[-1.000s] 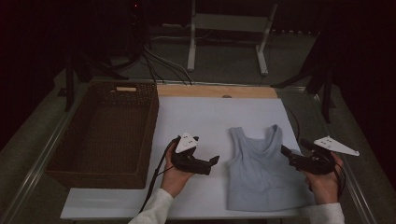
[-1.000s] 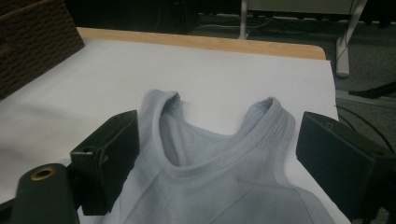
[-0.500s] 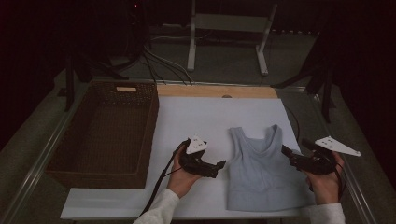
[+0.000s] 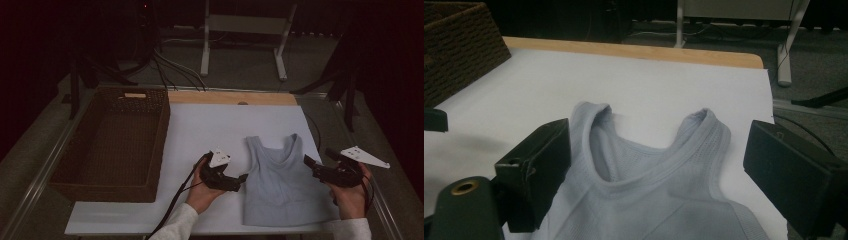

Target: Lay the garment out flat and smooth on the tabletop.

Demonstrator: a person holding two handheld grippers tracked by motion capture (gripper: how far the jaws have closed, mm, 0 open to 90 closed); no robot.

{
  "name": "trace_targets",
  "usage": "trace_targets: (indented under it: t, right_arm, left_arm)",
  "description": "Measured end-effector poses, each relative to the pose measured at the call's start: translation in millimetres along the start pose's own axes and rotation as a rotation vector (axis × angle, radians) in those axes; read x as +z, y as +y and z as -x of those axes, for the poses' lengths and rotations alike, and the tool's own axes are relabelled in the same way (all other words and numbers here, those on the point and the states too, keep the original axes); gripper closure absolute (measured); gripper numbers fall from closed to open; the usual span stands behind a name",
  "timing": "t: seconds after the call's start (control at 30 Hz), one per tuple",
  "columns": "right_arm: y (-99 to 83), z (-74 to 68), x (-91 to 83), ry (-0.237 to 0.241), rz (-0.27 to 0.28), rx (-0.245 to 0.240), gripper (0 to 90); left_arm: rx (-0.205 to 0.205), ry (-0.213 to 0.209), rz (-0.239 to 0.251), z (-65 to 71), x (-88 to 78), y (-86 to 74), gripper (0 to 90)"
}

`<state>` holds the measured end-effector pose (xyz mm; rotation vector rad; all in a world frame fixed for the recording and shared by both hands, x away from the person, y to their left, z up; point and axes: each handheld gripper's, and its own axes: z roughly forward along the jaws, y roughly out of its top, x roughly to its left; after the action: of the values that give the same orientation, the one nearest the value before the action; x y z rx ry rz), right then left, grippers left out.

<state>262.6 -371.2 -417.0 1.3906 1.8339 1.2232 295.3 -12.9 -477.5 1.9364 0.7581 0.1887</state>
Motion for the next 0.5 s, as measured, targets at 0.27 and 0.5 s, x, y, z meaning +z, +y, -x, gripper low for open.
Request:
trace_targets:
  t: [0.27, 0.5]
  right_arm:
    - [1.2, 0.7, -2.2, -0.004, 0.008, 0.002, 12.0]
    - [1.6, 1.0, -3.4, -0.005, 0.010, 0.003, 12.0]
  left_arm:
    - [-0.035, -0.019, 0.001, 1.7, 8.9, -3.3, 15.9]
    - [-0.050, -0.032, -0.026, 4.2, 18.9, -8.0, 17.3]
